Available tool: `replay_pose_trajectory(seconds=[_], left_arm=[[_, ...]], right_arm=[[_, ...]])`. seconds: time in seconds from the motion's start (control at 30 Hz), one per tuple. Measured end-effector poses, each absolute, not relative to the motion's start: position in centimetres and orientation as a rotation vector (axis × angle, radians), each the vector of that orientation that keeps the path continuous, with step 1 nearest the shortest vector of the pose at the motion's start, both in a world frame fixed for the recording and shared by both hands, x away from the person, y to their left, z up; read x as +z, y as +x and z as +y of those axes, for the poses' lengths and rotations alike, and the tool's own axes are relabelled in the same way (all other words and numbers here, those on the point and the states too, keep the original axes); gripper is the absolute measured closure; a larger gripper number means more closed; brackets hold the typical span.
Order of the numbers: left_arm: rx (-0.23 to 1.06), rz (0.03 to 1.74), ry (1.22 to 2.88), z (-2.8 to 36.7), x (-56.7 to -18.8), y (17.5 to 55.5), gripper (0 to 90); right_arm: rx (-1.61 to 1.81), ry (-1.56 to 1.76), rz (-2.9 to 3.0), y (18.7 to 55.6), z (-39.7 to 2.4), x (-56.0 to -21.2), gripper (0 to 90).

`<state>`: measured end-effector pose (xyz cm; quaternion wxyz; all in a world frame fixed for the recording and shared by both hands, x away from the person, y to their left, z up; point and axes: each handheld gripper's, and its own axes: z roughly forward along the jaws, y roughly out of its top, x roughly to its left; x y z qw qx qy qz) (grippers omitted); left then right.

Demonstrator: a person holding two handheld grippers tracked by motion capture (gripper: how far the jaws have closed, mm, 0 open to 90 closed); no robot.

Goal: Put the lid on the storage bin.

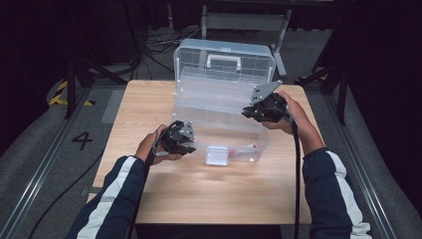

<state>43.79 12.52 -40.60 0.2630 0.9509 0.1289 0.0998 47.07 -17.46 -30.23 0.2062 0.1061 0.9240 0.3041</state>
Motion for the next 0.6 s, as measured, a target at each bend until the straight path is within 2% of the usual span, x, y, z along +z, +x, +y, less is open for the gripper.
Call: replay_pose_trajectory(seconds=[0.6], left_arm=[[0.284,0.379,2.511,12.55,-40.75,43.25,69.8]], right_arm=[[0.861,0.269,2.573,46.13,-17.73,-30.84,82.6]])
